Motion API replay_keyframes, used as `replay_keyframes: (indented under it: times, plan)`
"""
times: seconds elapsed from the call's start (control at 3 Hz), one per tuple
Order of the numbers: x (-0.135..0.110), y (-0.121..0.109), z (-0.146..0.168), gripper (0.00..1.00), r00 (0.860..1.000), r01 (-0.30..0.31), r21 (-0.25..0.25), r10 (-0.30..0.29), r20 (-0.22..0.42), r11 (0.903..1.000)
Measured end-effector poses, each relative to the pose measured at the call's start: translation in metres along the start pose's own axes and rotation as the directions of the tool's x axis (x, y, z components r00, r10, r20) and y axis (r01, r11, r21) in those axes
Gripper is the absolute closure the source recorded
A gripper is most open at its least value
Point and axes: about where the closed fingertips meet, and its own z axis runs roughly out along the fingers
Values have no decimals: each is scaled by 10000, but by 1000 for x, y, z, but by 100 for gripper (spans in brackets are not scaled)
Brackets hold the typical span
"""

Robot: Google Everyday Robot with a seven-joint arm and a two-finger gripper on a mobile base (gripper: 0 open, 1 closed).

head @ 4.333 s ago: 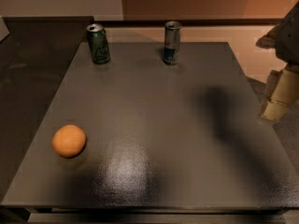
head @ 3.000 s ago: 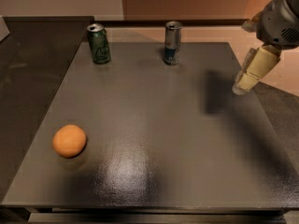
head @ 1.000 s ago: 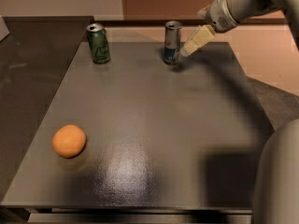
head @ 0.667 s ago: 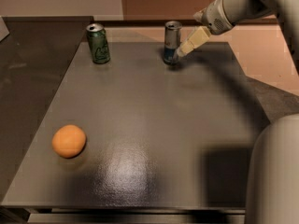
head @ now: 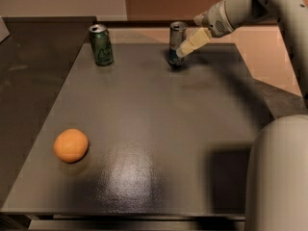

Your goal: Knock redbull can over

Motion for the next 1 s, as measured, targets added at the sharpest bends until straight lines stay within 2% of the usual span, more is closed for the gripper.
replay_keyframes:
  times: [0.33, 1.0]
  plan:
    - [-4, 3, 5, 18, 9993, -215, -181, 221, 297, 9996]
    - [-10, 8, 14, 65, 9947, -681, -427, 711, 739, 9968]
